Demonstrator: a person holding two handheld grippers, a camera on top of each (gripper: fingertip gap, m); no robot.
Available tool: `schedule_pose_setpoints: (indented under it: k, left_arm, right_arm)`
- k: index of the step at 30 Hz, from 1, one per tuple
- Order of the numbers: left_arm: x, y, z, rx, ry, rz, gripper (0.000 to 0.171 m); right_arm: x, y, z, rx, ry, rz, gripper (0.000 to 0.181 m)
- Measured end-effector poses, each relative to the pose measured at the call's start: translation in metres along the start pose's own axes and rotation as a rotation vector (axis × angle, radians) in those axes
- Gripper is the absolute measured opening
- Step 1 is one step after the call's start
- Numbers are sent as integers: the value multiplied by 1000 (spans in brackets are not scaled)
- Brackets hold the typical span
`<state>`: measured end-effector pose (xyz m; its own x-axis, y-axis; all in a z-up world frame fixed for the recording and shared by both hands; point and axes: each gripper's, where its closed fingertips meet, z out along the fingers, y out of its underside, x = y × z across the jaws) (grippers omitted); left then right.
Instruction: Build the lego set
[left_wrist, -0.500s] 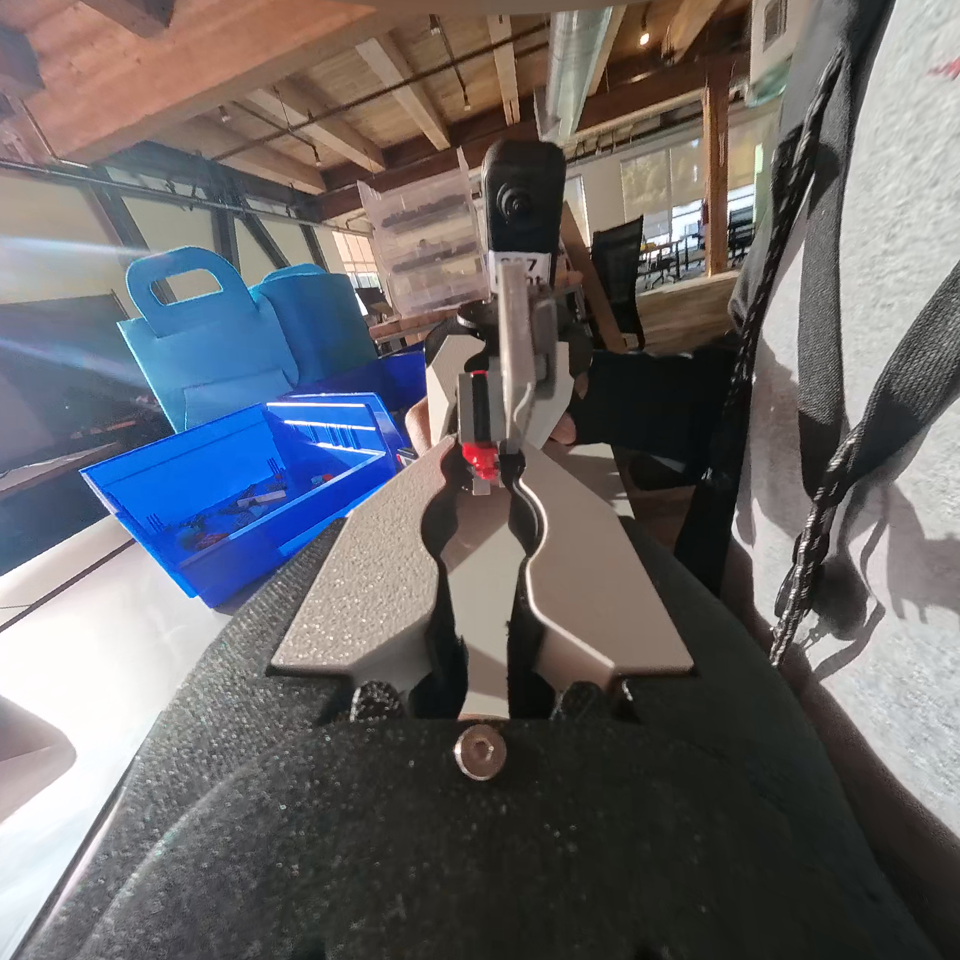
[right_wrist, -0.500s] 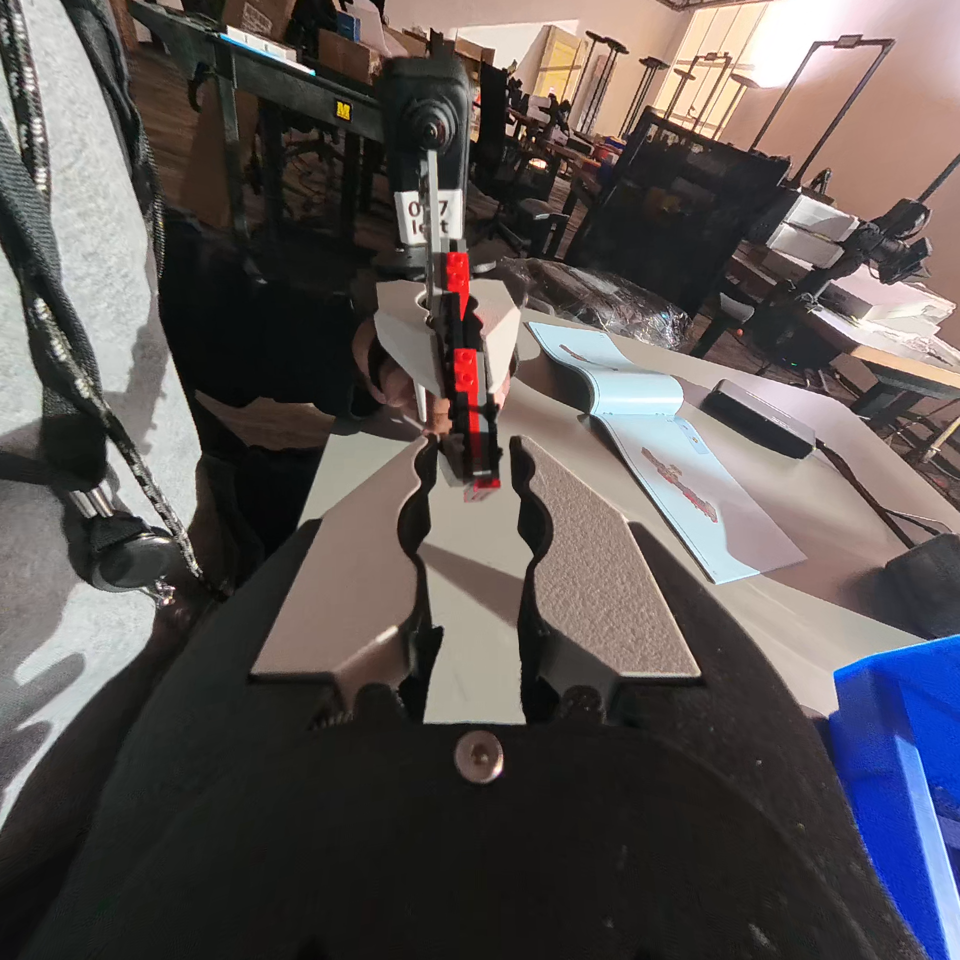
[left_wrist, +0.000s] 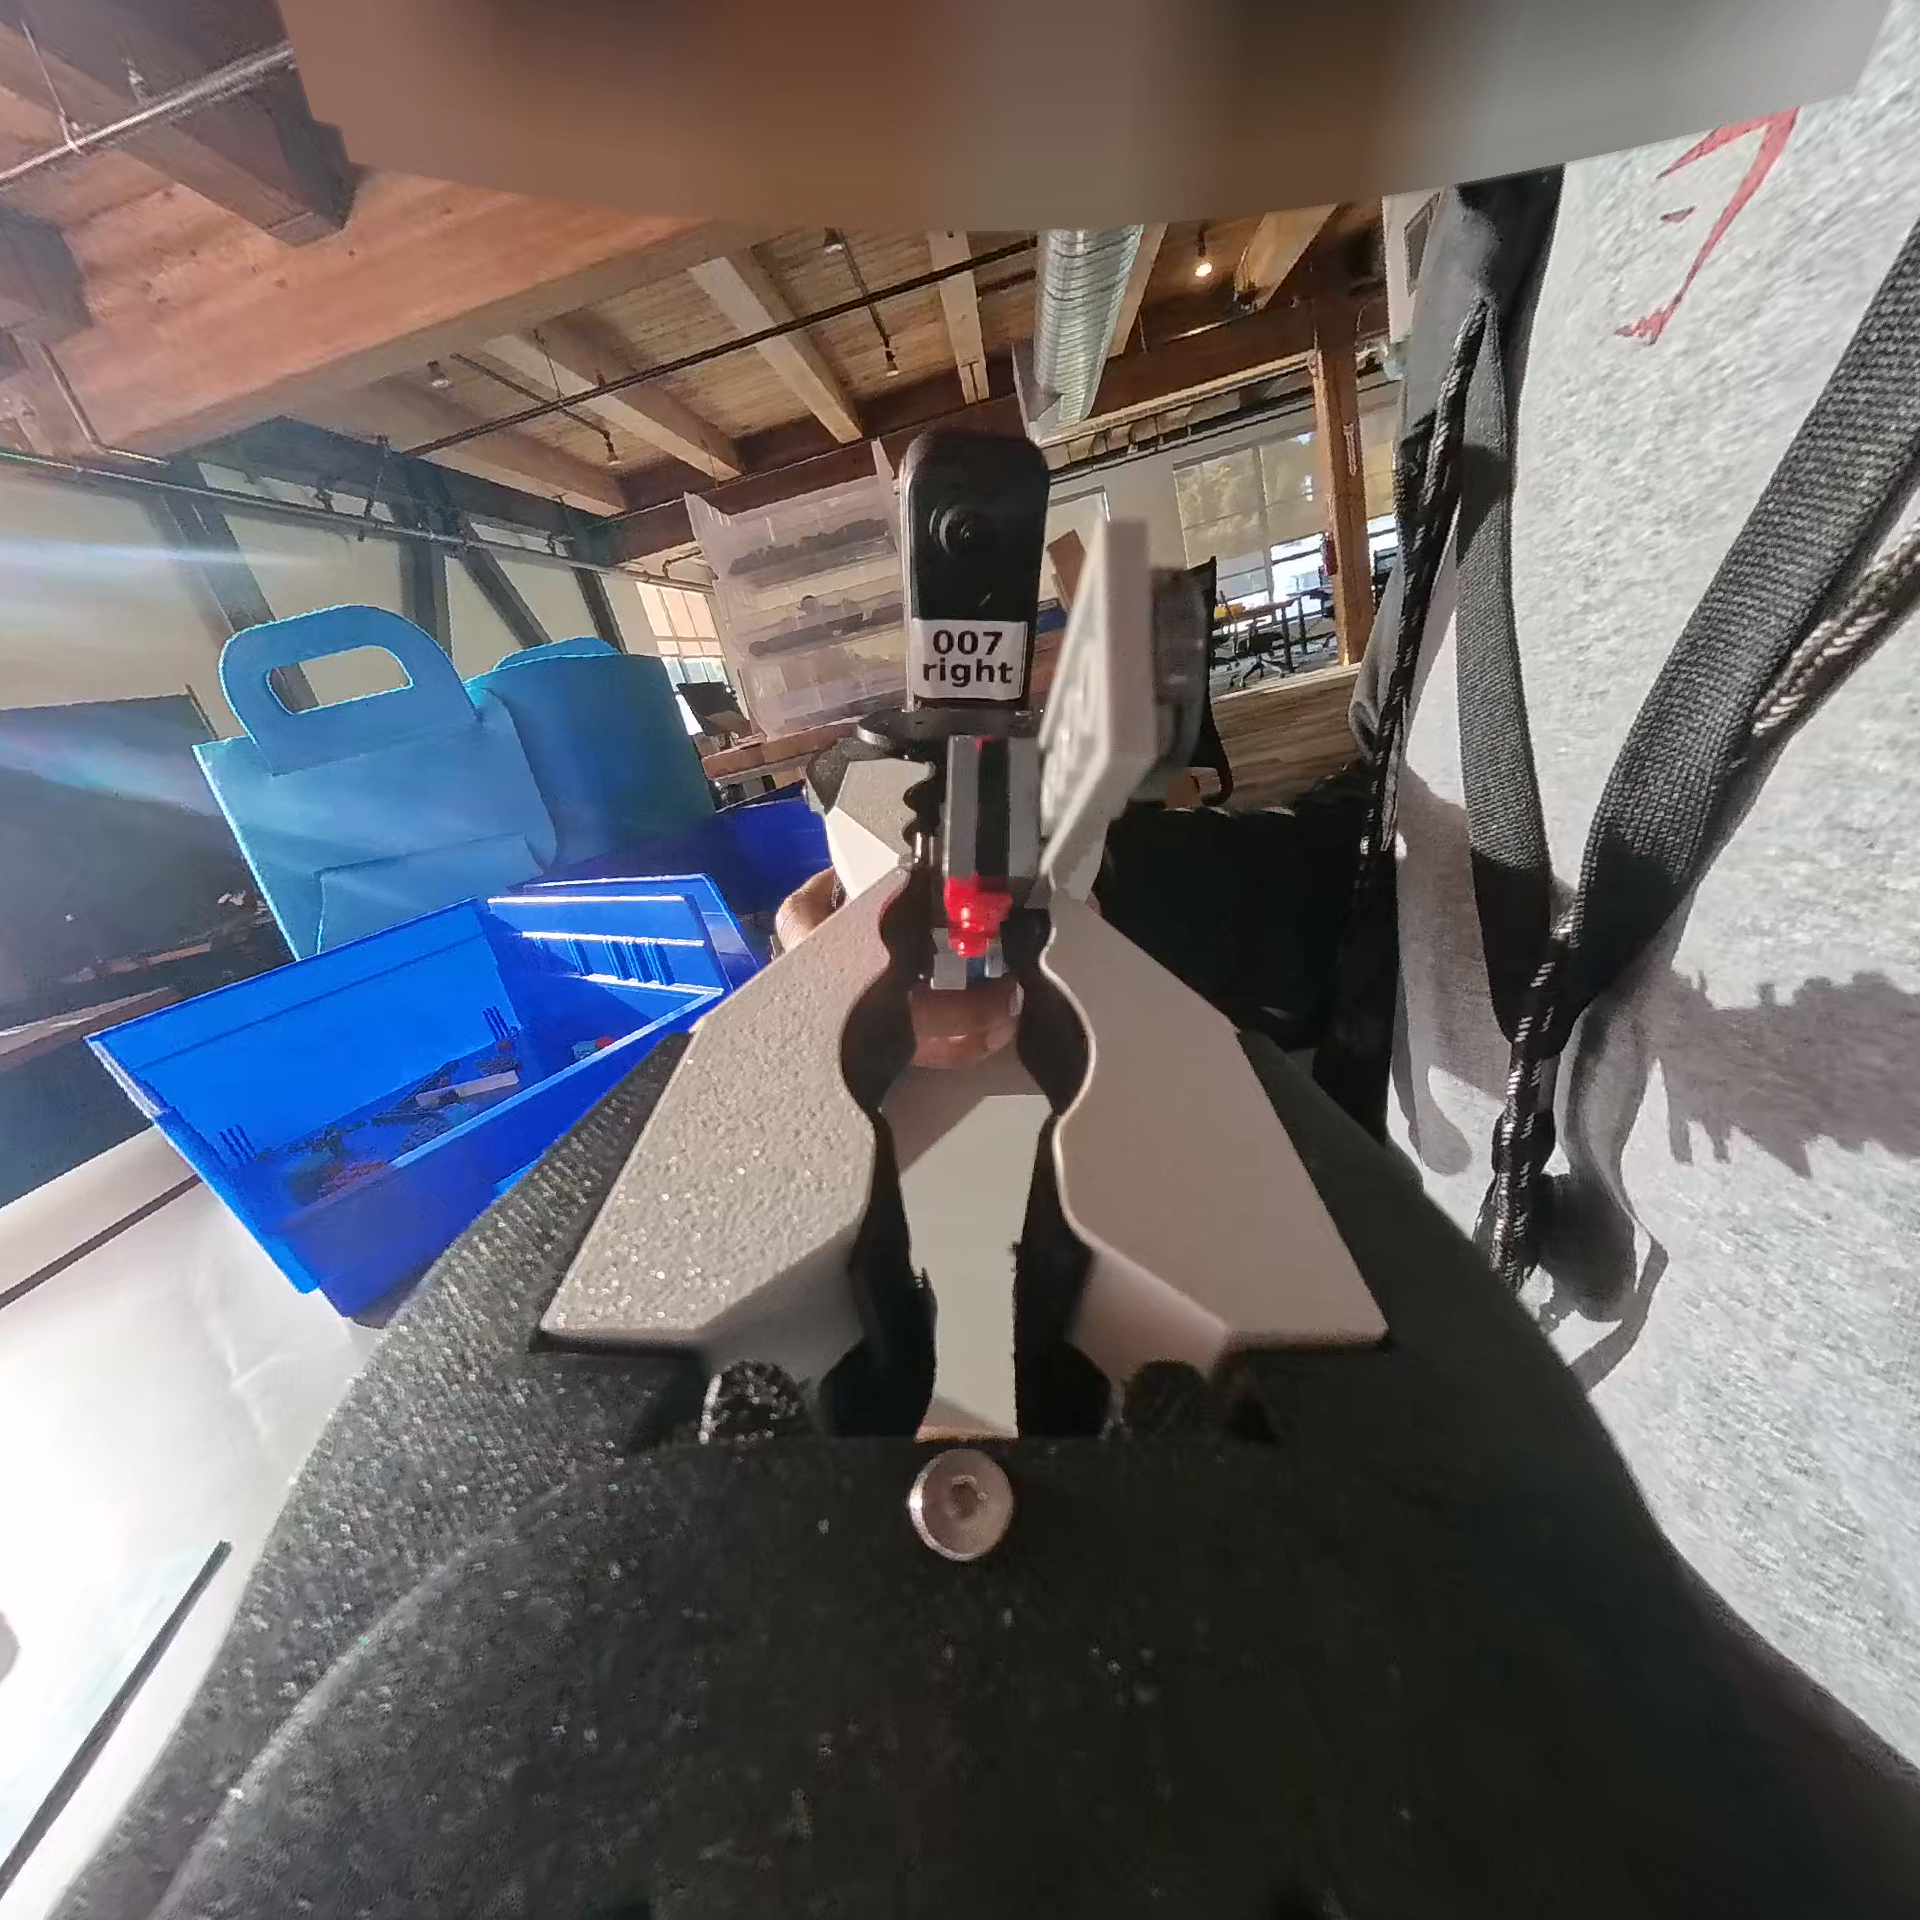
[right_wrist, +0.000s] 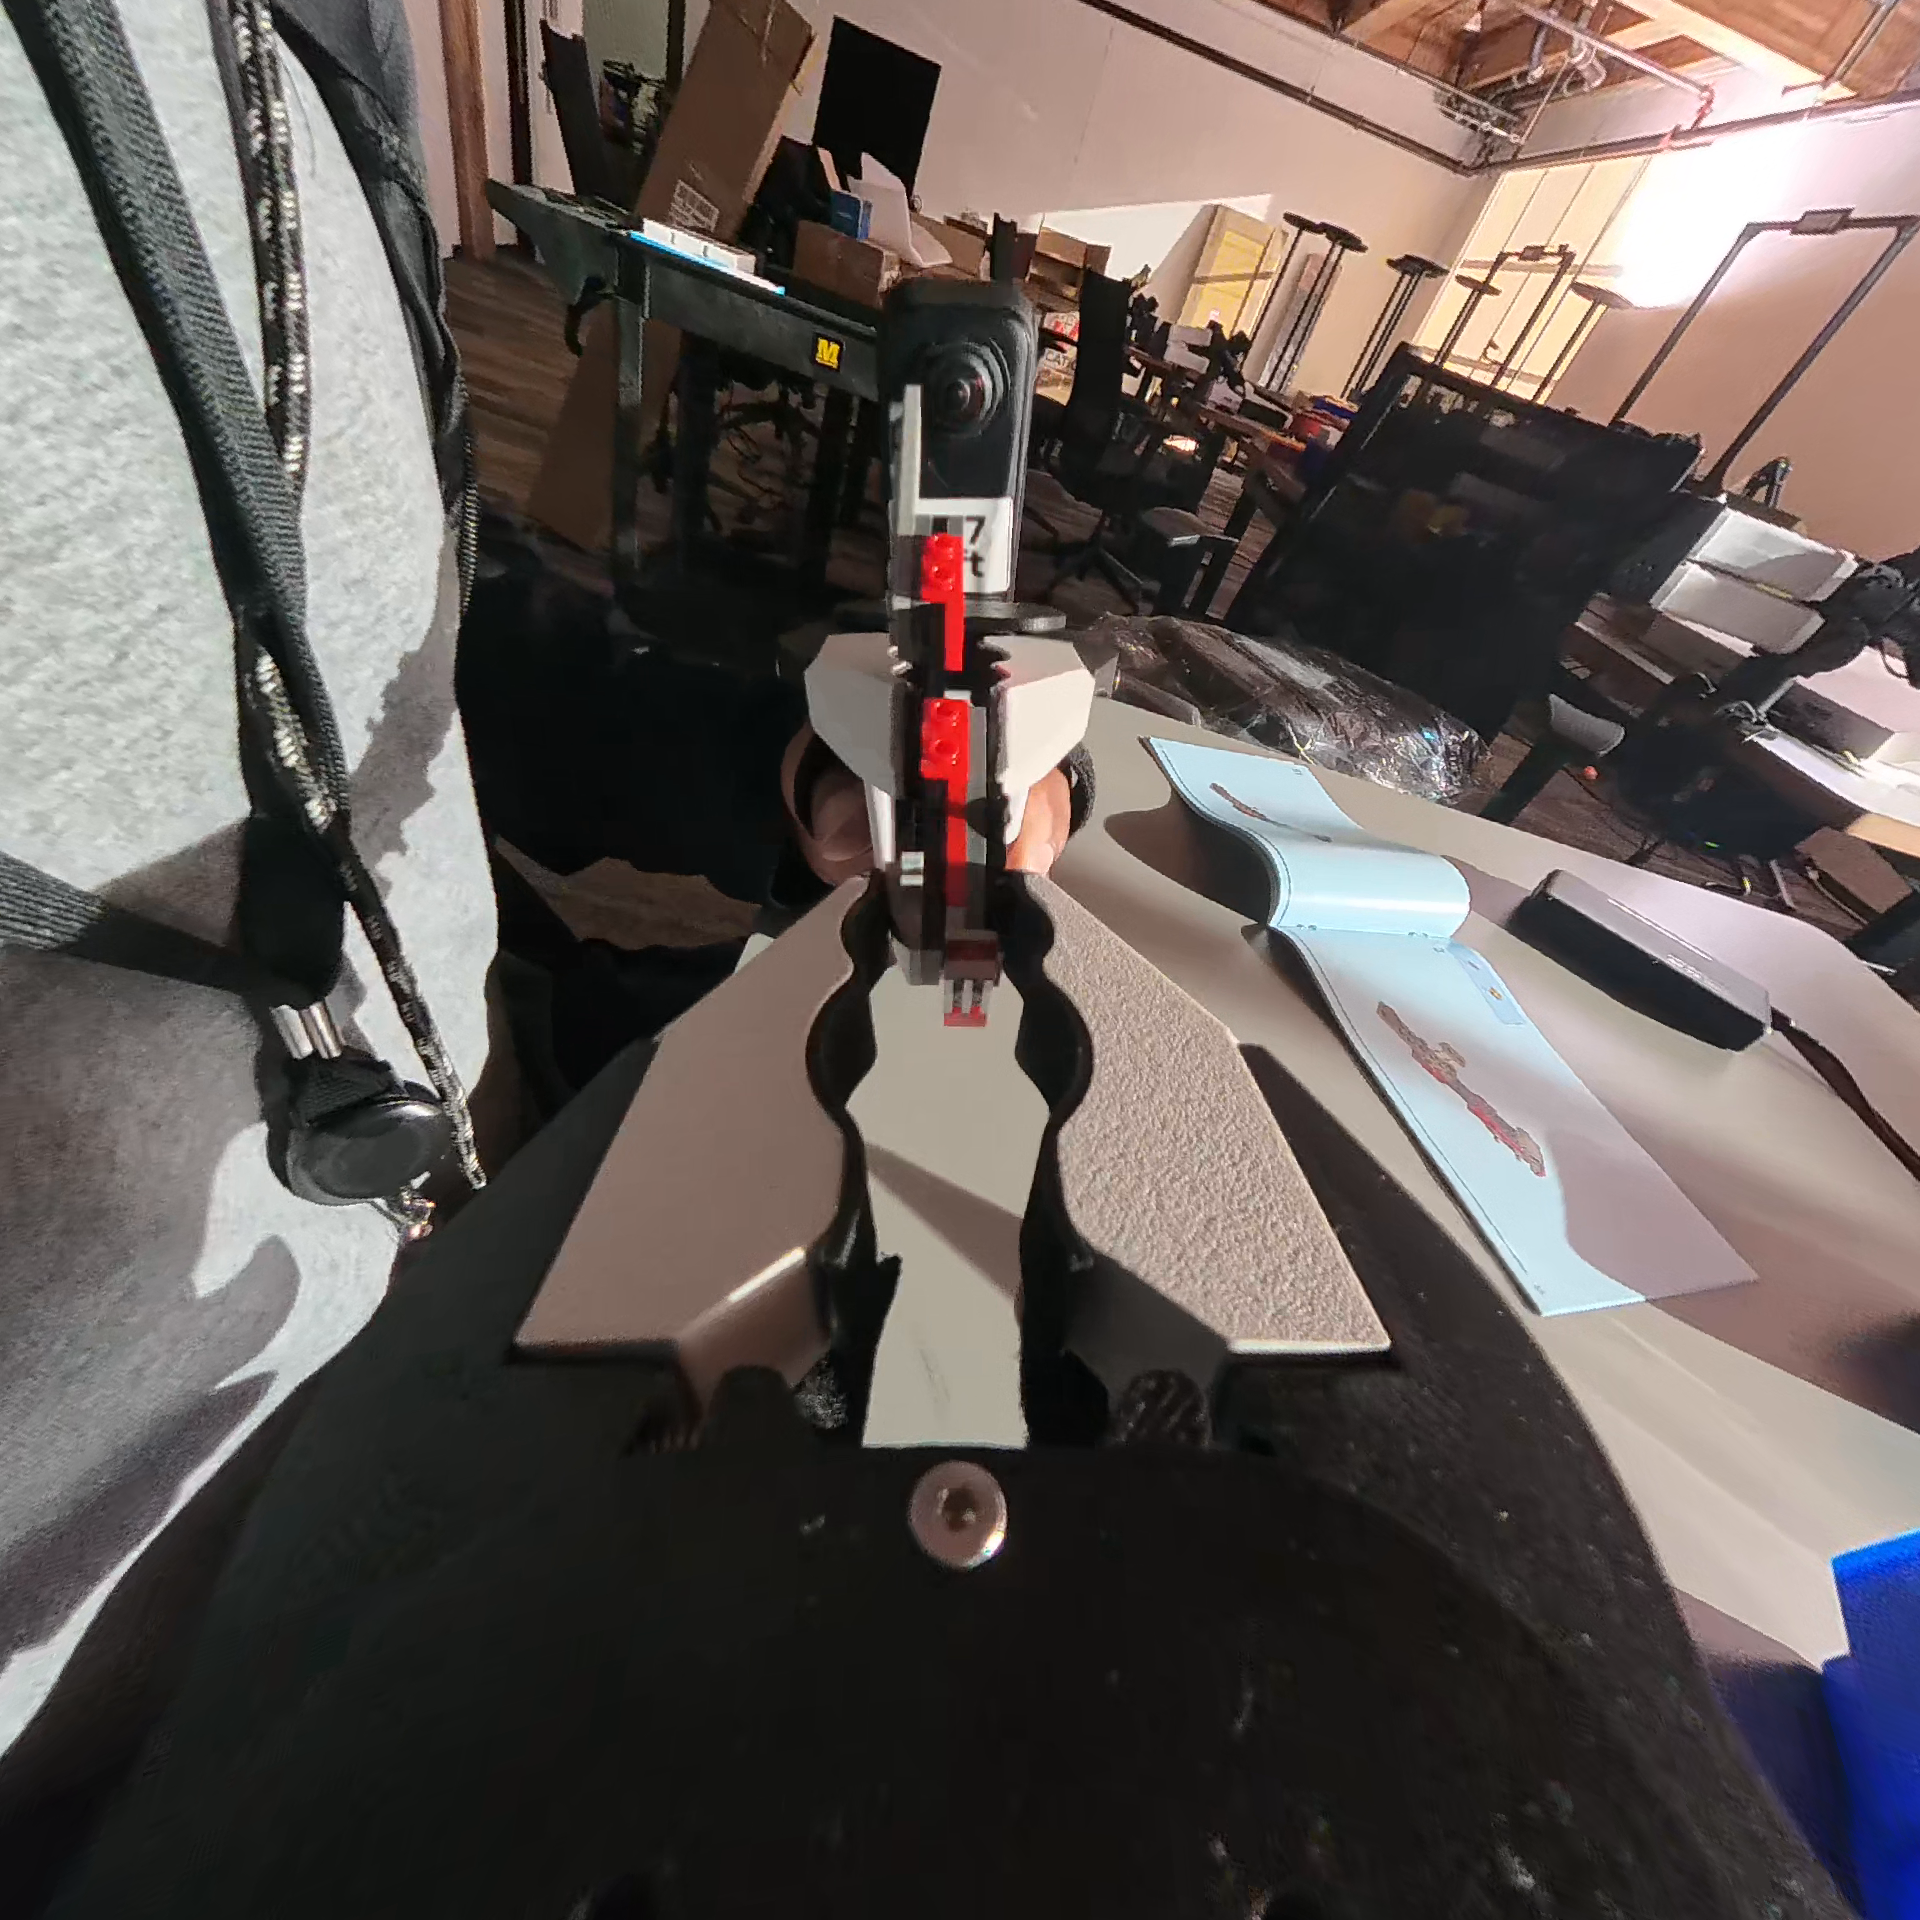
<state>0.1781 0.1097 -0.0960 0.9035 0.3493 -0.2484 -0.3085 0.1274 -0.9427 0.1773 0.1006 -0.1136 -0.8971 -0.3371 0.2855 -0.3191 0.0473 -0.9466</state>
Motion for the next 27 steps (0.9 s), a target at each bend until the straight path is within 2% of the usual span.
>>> schedule_pose_setpoints:
  k: [15, 21, 27]
  left_arm:
    - [-2, 11, 0, -66, -5, 21, 14]
    - [-23, 10, 5, -14, -89, -211, 17]
    - [-43, -2, 2, 153, -186, -493, 37]
  right_arm:
    - [0, 14, -1, -18, -22, 70, 24]
    - [21, 15, -6, 57, 108, 136, 25]
    - [39, 11, -12, 167, 216, 282, 24]
